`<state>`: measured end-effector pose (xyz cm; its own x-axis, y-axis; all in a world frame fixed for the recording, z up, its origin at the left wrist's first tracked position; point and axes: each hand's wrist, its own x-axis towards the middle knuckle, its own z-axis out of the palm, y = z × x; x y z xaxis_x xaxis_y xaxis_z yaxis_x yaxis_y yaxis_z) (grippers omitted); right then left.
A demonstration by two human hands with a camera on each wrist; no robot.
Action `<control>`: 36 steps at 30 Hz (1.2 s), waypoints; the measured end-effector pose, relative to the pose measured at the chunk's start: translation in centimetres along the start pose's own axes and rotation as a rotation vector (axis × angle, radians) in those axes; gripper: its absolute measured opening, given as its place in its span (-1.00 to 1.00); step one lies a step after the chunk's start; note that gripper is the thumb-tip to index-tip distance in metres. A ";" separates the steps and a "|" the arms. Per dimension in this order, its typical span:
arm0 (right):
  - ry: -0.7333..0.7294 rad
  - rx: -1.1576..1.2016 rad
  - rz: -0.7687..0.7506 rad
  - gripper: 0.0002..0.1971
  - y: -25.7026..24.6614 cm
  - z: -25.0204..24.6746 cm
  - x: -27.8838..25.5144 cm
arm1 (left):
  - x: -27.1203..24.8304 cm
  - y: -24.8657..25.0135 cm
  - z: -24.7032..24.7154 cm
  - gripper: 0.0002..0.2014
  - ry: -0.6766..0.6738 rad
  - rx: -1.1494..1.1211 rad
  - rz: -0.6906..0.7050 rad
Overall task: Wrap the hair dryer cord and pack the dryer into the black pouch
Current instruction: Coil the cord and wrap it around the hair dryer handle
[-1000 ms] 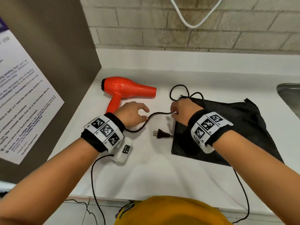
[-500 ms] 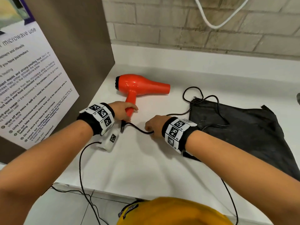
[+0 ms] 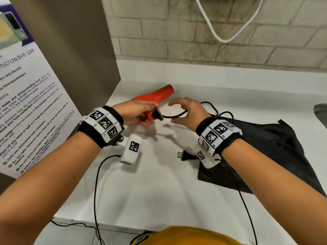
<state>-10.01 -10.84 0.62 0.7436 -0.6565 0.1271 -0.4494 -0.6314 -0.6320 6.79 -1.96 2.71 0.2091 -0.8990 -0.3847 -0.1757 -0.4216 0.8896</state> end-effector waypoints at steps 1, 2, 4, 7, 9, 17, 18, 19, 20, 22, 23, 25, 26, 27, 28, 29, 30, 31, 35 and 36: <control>0.007 0.040 -0.001 -0.51 -0.2 0.0 0.1 | -0.1 0.5 0.2 -0.82 0.002 -0.021 -0.007; 0.016 0.057 -0.012 -0.51 -0.3 0.0 0.3 | -0.1 0.8 0.3 -0.80 0.010 -0.038 -0.018; 0.047 0.041 -0.052 -0.51 -0.5 -0.1 0.4 | 0.0 1.4 0.4 -0.71 0.023 -0.065 -0.036; 0.084 0.035 -0.095 -0.49 -0.8 -0.1 0.5 | 0.1 2.0 0.5 -0.64 -0.009 -0.089 -0.046; 0.103 0.026 -0.113 -0.50 -1.1 0.1 0.7 | 0.1 2.2 0.6 -0.62 -0.054 -0.096 -0.050; 0.169 0.127 -0.070 -0.62 -2.2 -0.7 0.8 | -0.5 3.5 1.2 -0.52 -0.069 -0.083 -0.068; 0.168 0.120 -0.064 -0.61 -2.3 -0.9 0.8 | -0.6 3.7 1.3 -0.49 -0.032 -0.012 -0.050; 0.164 0.111 -0.055 -0.60 -2.4 -1.3 0.8 | -0.8 4.1 1.4 -0.46 0.034 0.071 -0.007; 0.157 0.099 -0.045 -0.59 -2.5 -1.5 0.8 | -1.0 4.4 1.6 -0.45 0.127 0.146 0.070; 0.138 0.081 -0.029 -0.59 -2.6 -1.8 0.8 | -1.4 5.4 2.2 -0.45 0.335 0.230 0.329; 0.128 0.072 -0.022 -0.60 -2.7 -1.9 0.9 | -1.7 6.0 2.6 -0.49 0.405 0.244 0.442; 0.119 0.062 -0.010 -0.63 -2.7 -2.1 0.9 | -1.9 7.0 3.3 -0.62 0.462 0.282 0.541; 0.120 0.073 -0.003 -0.66 -2.7 -2.2 0.9 | -1.7 7.2 3.5 -0.67 0.448 0.323 0.531; 0.122 0.091 0.008 -0.68 -2.8 -2.4 0.9 | -1.5 7.5 3.6 -0.68 0.431 0.404 0.505; 0.124 0.113 0.014 -0.70 -2.8 -2.5 0.9 | -1.3 7.7 3.6 -0.65 0.417 0.503 0.481; 0.124 0.126 0.014 -0.71 -2.7 -2.6 0.9 | -1.1 7.9 3.7 -0.62 0.420 0.584 0.471; 0.122 0.124 0.008 -0.70 -2.7 -2.6 1.0 | -1.0 8.1 3.7 -0.62 0.431 0.623 0.477; 0.111 0.108 0.004 -0.68 -2.6 -2.5 1.0 | -0.9 8.2 3.8 -0.63 0.442 0.625 0.485; 0.032 0.053 0.025 -0.60 -1.7 -2.7 1.0 | -0.4 8.3 4.0 -0.72 0.473 0.500 0.481; 0.035 0.062 0.027 -0.64 -1.5 -2.9 0.8 | -0.2 8.3 3.9 -0.74 0.469 0.454 0.470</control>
<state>-10.15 -11.65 3.85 0.7134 -0.6876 0.1356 -0.4364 -0.5872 -0.6817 1.57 -5.73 9.26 0.3807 -0.8934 0.2387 -0.6990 -0.1090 0.7067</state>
